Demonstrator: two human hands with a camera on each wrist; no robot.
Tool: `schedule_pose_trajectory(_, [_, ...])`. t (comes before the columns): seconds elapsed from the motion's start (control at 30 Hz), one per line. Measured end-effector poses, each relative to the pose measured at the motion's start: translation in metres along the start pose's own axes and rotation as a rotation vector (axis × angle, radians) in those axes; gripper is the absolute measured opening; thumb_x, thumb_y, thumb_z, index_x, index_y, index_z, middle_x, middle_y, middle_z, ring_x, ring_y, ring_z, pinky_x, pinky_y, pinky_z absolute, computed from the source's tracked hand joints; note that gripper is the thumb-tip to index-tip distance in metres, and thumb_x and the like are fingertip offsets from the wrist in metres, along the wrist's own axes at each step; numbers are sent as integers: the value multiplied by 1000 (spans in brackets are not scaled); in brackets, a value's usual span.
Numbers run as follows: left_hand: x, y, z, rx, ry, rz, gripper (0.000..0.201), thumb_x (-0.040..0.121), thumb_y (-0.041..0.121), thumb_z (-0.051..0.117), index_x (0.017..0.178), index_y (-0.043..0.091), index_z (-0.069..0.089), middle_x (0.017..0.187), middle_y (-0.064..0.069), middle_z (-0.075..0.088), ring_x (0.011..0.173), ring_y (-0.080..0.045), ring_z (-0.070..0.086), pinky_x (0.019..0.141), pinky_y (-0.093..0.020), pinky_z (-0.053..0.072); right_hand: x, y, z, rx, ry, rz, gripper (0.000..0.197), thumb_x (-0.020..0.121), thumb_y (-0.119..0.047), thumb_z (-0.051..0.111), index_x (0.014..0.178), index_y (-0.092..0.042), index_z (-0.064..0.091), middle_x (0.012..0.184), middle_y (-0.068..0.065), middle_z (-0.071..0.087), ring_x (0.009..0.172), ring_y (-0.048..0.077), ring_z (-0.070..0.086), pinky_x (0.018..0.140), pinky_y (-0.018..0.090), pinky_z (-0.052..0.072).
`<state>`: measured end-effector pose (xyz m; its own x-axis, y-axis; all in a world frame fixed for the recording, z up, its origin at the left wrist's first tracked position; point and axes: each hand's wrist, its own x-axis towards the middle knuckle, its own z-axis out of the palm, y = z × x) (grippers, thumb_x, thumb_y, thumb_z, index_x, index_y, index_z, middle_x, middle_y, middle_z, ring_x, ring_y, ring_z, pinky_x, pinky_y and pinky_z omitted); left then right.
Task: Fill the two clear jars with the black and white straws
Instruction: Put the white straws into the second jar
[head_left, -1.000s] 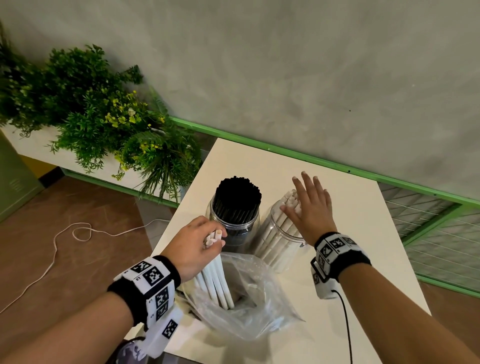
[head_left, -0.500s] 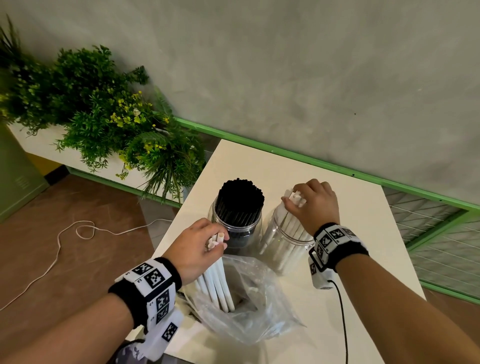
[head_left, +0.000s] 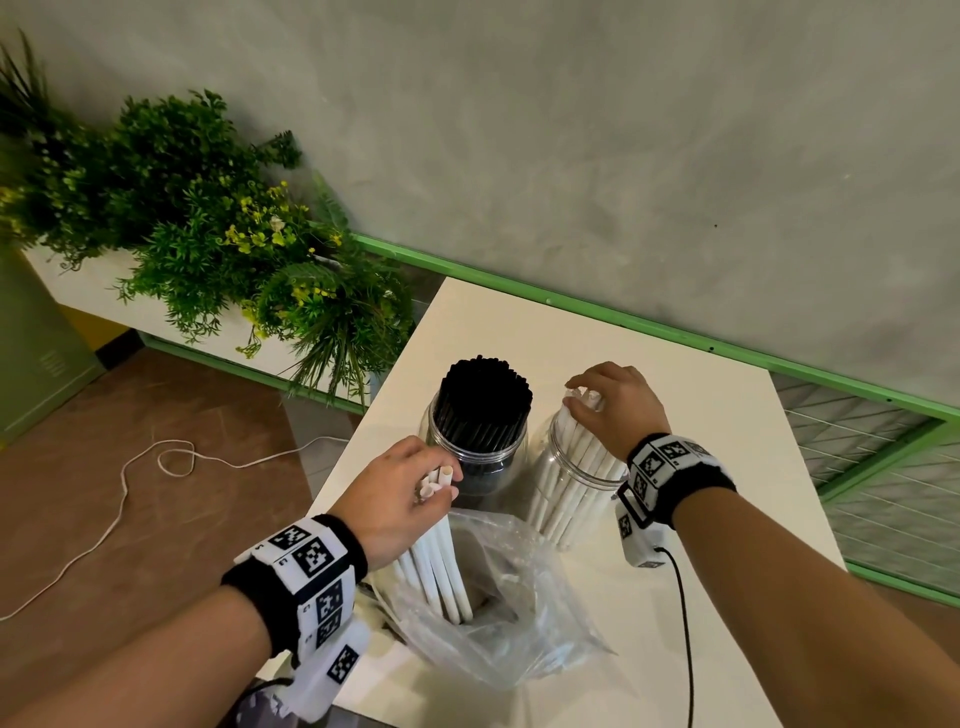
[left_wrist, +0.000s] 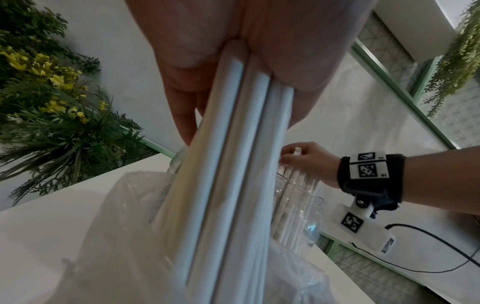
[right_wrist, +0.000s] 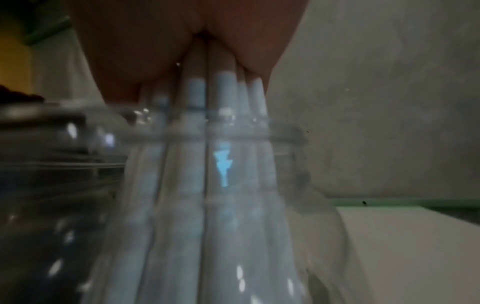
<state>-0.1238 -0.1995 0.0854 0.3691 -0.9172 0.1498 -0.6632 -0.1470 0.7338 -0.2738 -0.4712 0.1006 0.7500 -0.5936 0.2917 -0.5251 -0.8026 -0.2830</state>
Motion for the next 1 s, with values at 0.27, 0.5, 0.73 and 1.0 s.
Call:
schedule_pose_trajectory(0.27, [1, 0, 0, 5, -5, 3, 21, 80, 38, 50, 97, 32, 61, 94, 12, 50, 83, 1, 50, 70, -4, 33, 5, -2, -5, 6, -124, 3, 22, 85, -37, 67, 101, -22, 66, 98, -4, 57, 91, 21, 56, 74, 35, 48])
schedule_pose_trajectory(0.5, [2, -1, -1, 5, -11, -3, 24, 79, 43, 48, 97, 33, 61, 95, 12, 50, 81, -1, 52, 69, -4, 33, -5, 7, 0, -17, 64, -15, 21, 87, -21, 63, 105, -12, 61, 109, 7, 55, 102, 30, 50, 79, 42, 48])
schedule_pose_trajectory(0.73, [3, 0, -1, 4, -23, -11, 19, 80, 38, 51, 97, 34, 61, 95, 13, 50, 82, -2, 53, 70, -5, 34, -2, 8, -3, -46, -66, 109, 30, 93, -34, 54, 121, -27, 59, 122, -1, 56, 113, 25, 50, 89, 37, 43])
schedule_pose_trajectory(1.0, [4, 1, -1, 8, -29, -15, 11, 85, 33, 58, 96, 32, 61, 95, 11, 50, 80, -3, 52, 69, -6, 34, -2, 3, -3, -324, -12, -362, 29, 86, -43, 58, 112, -31, 66, 109, -7, 66, 118, 29, 53, 102, 53, 35])
